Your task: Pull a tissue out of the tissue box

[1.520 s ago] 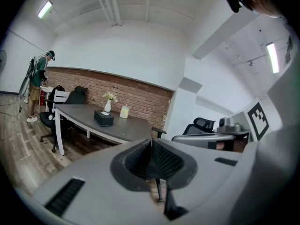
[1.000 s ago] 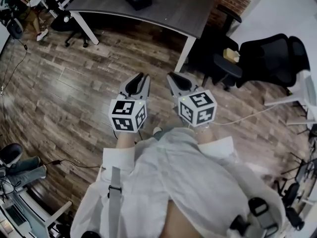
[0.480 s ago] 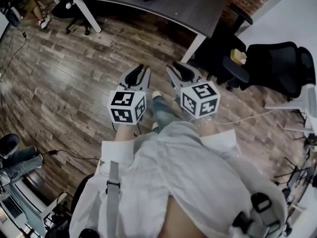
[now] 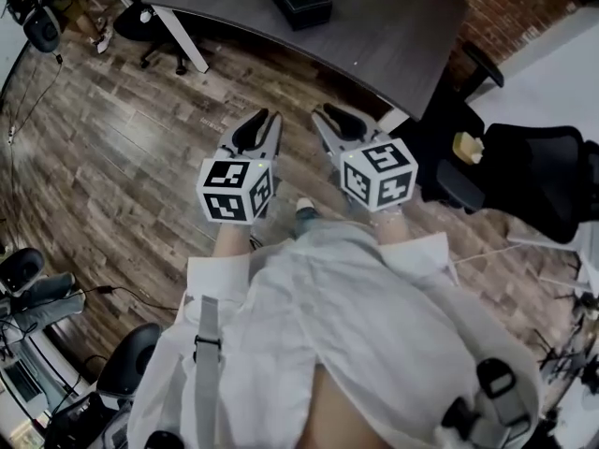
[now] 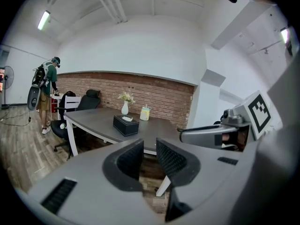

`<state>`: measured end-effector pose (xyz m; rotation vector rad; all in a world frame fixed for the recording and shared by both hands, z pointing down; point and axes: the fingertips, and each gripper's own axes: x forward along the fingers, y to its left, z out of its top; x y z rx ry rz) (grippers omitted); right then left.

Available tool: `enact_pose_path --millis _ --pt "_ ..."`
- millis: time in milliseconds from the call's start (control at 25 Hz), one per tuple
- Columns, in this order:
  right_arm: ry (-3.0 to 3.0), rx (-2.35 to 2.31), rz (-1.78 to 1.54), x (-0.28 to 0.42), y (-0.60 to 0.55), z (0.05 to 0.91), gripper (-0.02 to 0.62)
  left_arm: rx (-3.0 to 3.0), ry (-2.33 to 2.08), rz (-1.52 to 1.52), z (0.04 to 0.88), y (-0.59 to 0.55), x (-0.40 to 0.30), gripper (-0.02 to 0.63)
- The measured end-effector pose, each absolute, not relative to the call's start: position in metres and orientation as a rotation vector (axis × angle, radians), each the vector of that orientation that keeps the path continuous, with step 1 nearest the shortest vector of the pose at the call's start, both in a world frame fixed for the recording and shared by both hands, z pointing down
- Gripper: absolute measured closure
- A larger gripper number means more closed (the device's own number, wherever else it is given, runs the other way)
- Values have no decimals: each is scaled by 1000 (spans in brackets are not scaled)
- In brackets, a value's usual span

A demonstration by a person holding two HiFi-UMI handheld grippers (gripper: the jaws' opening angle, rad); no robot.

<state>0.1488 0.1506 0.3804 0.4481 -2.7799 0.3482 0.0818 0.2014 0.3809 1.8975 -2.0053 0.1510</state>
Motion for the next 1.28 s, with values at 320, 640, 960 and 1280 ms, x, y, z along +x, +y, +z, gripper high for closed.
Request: enact_pose_path --millis 320,640,960,1280 --pt "-2770 397 365 115 84 392 512 1820 -2019 123 391 134 46 541" --pt "-2719 383 425 92 48 413 512 1788 -1971 125 408 93 24 541" --pt "-2694 457 443 43 1 428 512 1826 -1907 133 424 44 -31 541" --pt "-2671 627 462 -42 -60 425 512 1937 -1805 143 419 -24 -125 541"
